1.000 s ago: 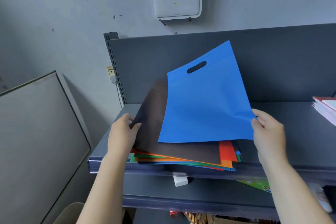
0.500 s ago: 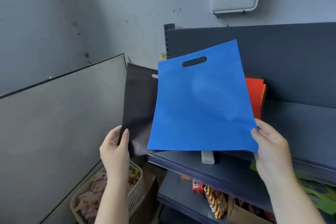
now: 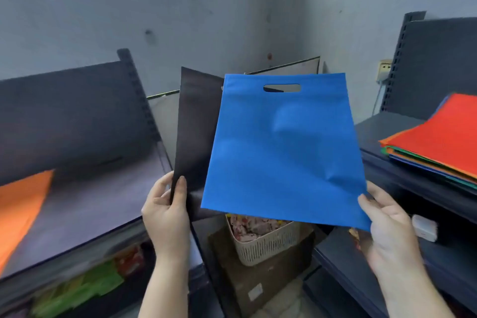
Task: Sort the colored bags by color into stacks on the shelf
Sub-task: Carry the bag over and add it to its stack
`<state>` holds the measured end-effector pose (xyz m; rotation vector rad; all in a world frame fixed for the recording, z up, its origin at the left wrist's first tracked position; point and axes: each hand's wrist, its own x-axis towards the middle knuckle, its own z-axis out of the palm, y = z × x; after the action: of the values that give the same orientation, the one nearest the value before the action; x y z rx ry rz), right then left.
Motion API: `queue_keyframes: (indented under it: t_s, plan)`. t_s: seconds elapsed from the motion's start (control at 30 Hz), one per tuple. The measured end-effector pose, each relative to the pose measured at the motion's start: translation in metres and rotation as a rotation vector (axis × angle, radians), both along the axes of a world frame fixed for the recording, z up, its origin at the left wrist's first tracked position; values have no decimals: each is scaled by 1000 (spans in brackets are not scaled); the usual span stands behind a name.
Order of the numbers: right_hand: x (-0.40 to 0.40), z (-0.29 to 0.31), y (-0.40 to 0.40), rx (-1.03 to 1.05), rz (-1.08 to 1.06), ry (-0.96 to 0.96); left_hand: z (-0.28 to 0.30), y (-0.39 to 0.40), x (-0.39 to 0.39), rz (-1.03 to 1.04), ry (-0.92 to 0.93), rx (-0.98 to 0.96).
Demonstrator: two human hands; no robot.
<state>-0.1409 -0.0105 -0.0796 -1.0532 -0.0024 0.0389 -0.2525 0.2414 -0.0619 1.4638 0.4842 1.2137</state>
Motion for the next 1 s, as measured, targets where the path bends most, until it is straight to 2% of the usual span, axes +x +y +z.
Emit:
queue_keyframes:
  t_s: [0.23, 0.4, 0.6, 0.77, 0.93, 1.0]
  plan:
    - [-25, 10, 88, -7, 183, -20, 13, 65, -83, 235, 3, 6]
    - [-45, 21, 141, 24, 235, -45, 20, 124, -112, 294, 74, -68]
    - [-74, 27, 198, 44, 302, -41, 20, 184, -132, 323, 285, -122]
    - [-95, 24, 226, 51, 341, -54, 21, 201, -150, 313, 458, -156]
    - [-116, 18, 254, 70, 481, -35, 35, 189, -196, 368, 377, -103]
    - [-130, 19, 269, 72, 560, -42, 44, 183, -221, 279, 229, -297]
